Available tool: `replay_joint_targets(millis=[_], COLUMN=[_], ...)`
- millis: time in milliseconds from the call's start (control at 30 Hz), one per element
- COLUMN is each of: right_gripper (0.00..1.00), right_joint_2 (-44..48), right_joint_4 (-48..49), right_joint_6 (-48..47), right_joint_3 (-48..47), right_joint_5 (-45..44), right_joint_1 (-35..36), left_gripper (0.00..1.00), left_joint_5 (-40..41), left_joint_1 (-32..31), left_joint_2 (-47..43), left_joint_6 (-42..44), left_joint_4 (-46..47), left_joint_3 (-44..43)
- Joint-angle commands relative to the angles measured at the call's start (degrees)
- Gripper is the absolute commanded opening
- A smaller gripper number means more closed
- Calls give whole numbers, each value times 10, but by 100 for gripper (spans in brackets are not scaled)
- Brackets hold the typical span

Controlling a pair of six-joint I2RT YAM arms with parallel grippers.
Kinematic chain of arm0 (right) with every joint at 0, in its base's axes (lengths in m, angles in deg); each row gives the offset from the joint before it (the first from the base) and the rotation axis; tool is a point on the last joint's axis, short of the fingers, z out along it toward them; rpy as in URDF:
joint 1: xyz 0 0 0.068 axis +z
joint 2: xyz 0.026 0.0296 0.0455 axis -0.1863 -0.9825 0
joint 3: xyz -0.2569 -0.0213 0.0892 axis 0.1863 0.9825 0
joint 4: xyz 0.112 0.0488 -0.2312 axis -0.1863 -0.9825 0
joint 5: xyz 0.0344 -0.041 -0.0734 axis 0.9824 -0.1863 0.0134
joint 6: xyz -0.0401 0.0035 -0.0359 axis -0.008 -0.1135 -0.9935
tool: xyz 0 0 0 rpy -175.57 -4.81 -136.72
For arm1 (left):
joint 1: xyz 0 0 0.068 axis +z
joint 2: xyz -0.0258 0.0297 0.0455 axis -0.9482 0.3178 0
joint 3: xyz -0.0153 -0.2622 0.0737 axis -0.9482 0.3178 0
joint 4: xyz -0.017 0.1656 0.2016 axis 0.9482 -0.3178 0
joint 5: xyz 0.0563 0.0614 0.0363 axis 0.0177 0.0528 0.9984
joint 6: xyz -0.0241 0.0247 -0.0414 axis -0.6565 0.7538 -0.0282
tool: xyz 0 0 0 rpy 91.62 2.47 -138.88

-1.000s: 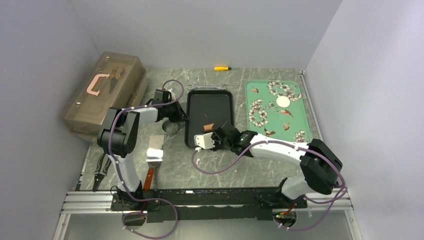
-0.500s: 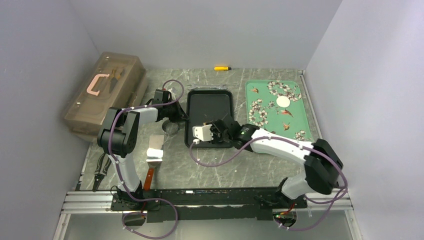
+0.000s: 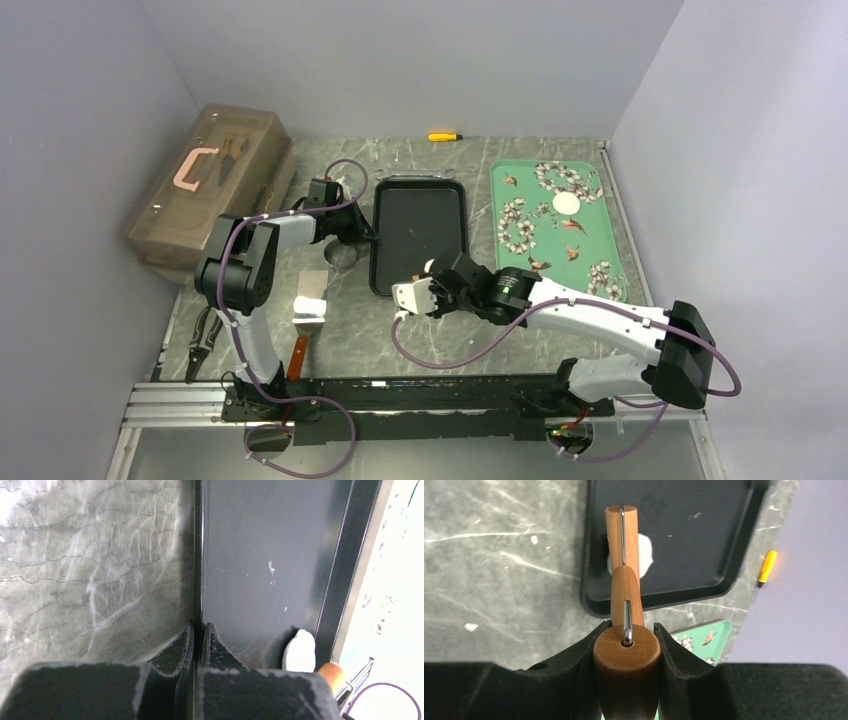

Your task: Roll out the dumpling wrappers from the dough

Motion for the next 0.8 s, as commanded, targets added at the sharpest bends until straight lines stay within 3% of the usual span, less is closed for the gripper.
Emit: replay_joint_targets(millis=[0, 300, 767], right_gripper=[0, 0, 0], right_joint_2=[18, -29, -107], right_joint_4=[-5, 78, 204], right_joint_6=[23, 19, -44], right_joint_3=[23, 63, 46], right_joint_5=[3, -7, -5], right_joint_1=[4, -25, -75], left_gripper=[0, 0, 0], left_joint_5=[35, 32, 33], left_joint_1=[0, 0, 0], left_joint_2=[26, 27, 30], left_joint_6=[11, 12, 15], left_joint_4=[-29, -29, -33], left_joint_3=[-1, -1, -5])
